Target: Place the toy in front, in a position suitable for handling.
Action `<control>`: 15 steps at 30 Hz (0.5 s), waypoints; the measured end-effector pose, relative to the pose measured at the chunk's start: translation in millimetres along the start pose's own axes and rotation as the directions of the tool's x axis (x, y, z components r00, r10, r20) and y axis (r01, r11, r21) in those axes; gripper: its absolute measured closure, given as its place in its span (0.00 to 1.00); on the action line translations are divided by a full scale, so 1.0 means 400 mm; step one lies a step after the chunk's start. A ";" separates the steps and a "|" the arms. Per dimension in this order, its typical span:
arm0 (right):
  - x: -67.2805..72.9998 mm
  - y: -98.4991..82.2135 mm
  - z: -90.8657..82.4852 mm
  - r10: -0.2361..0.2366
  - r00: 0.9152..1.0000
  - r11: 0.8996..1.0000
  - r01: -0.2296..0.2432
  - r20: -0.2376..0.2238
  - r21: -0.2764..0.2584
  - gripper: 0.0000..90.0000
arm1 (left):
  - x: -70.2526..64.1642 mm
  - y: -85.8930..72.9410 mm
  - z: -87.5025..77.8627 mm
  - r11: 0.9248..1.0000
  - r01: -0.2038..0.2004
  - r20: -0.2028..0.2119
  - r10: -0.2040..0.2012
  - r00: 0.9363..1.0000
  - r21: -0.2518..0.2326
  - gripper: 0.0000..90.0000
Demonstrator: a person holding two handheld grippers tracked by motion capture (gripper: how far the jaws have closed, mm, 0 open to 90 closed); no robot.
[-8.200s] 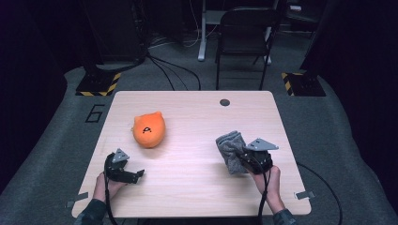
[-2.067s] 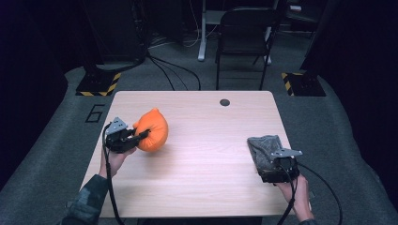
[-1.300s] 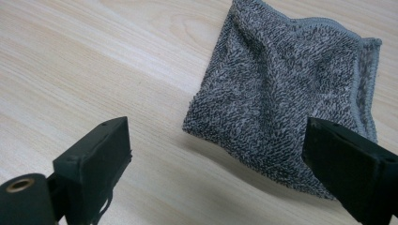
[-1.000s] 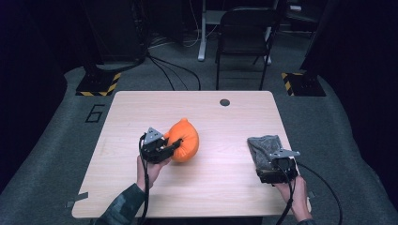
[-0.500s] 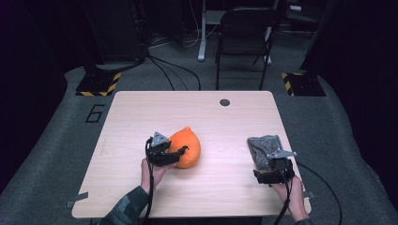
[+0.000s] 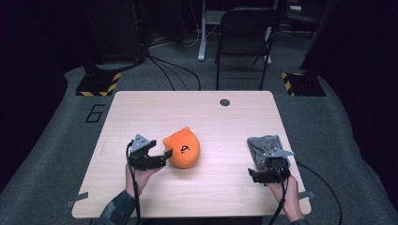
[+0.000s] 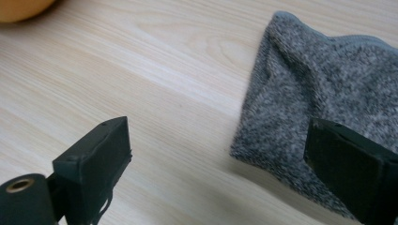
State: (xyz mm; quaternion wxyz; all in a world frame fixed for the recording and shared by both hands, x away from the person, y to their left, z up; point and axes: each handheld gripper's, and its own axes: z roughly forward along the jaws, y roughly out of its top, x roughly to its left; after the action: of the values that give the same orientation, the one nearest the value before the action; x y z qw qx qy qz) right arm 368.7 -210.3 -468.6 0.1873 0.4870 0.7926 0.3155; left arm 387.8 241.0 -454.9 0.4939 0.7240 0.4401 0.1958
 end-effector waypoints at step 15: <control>0.107 0.097 0.027 -0.030 0.997 0.998 0.026 -0.069 -0.064 0.06 | 0.107 -0.093 -0.026 0.995 0.015 -0.132 -0.002 0.991 0.099 0.09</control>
State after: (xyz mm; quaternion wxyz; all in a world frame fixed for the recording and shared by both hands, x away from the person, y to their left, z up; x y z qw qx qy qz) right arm 380.9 -156.0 -449.5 0.1791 0.4585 0.7950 0.3545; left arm 386.9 286.8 -489.8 0.4278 0.7312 0.4841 0.2189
